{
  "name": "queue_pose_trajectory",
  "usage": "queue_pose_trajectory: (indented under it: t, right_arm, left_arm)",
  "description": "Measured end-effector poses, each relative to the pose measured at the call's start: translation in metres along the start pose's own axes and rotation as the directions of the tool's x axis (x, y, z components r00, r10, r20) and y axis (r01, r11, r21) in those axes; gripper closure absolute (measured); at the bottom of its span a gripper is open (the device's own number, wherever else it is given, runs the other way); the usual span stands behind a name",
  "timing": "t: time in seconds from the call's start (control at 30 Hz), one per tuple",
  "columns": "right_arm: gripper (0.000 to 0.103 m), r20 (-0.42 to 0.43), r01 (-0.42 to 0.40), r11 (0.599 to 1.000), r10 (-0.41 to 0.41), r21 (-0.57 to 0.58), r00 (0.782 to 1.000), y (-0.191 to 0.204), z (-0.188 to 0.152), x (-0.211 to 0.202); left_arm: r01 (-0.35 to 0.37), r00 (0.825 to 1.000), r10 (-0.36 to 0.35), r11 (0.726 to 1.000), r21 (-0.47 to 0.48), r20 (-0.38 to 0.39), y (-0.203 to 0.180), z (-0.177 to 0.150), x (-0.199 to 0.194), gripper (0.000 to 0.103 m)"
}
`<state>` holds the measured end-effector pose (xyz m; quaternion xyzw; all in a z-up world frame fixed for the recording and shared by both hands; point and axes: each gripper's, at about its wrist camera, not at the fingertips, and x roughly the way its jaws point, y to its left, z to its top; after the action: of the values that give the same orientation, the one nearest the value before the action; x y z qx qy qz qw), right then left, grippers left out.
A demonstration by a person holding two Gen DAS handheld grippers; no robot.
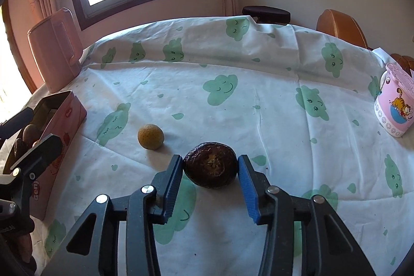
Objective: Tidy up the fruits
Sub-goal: 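Grasp a small tan round fruit with the left tool while the right tool grasps a dark brown fruit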
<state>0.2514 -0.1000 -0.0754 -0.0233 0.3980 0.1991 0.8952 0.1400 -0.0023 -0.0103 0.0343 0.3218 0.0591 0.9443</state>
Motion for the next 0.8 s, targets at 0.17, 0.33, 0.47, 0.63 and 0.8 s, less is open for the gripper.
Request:
queue_pose_trajectory:
  t: [0.17, 0.33, 0.47, 0.63, 0.8]
  right_arm:
    - [0.058, 0.050, 0.018, 1.000, -0.019, 0.019, 0.999, -0.003, -0.001, -0.011]
    - [0.058, 0.068, 0.047, 0.996, -0.052, 0.078, 0.996, -0.018, -0.002, -0.017]
    - [0.058, 0.065, 0.067, 0.992, -0.074, 0.102, 0.995, -0.026, -0.002, -0.019]
    - [0.058, 0.071, 0.075, 0.988, -0.085, 0.134, 0.994, -0.035, -0.004, -0.022]
    - [0.058, 0.078, 0.074, 0.986, -0.087, 0.148, 0.993, -0.038, -0.005, -0.024]
  left_arm:
    - [0.024, 1.000, -0.024, 1.000, 0.000, -0.010, -0.011, 0.003, 0.007, 0.005]
    - [0.050, 0.997, -0.050, 0.999, 0.007, -0.050, -0.023, 0.007, 0.024, 0.013]
    - [0.086, 0.992, -0.085, 0.996, 0.008, -0.089, -0.033, 0.010, 0.038, 0.021]
    - [0.130, 0.982, -0.128, 0.991, 0.012, -0.139, -0.045, 0.012, 0.054, 0.033]
    - [0.175, 0.966, -0.170, 0.984, 0.008, -0.194, -0.051, 0.012, 0.073, 0.052]
